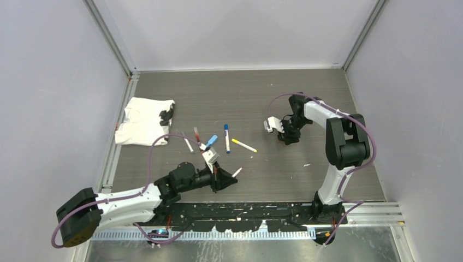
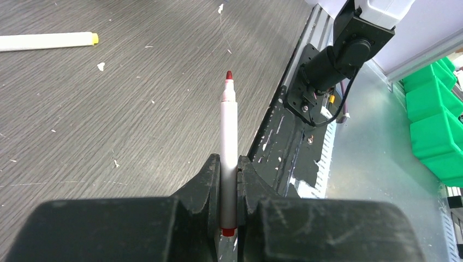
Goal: Insert the pens into the pen caps
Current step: Insert the pen cap onto the pen.
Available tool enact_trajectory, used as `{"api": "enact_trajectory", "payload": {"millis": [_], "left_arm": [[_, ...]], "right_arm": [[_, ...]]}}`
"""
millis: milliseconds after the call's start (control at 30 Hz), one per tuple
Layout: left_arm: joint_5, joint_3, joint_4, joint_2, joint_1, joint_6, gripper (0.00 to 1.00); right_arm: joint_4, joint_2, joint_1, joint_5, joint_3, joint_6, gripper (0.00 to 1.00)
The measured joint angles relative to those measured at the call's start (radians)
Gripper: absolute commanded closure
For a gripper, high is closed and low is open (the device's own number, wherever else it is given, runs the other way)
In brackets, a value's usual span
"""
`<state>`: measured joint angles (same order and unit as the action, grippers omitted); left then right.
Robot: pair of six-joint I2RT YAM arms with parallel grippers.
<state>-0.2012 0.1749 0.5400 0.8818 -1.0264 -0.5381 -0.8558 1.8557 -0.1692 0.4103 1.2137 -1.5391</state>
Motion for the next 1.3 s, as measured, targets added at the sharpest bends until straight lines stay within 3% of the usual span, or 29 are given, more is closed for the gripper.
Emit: {"api": "enact_trajectory", "payload": {"millis": [167,367,567,767,967,1300], "left_arm": [[0.0,0.0,0.0,0.005,0.0,-0.005,0.99],[0.0,0.0,0.012,0.035,0.0,-0.023,0.99],[-0.005,0.0,0.051,0.092,0.0,-0.057,0.99],[-0.05,0.01,0.105,0.2,0.007,-0.113,0.99],[-0.14,0.068,0.222,0.397,0.034,-0.212,0.99],[-0.255,0.18,0.515,0.772,0.053,-0.407,0.99]], "right_arm": [[-0.014,0.01,-0.013,-0.001,0.012,0.002,0.68],[-0.018,0.012,-0.026,-0.008,0.015,0.007,0.98],[-0.009,-0.003,-0.026,0.0,-0.01,-0.006,0.99],[-0.057,-0.214,-0.054,0.071,-0.096,-0.103,0.99],[-0.104,-0.482,-0.134,0.159,-0.148,-0.184,0.99],[-0.105,-0.561,-0.29,0.152,-0.281,-0.172,0.99]]}}
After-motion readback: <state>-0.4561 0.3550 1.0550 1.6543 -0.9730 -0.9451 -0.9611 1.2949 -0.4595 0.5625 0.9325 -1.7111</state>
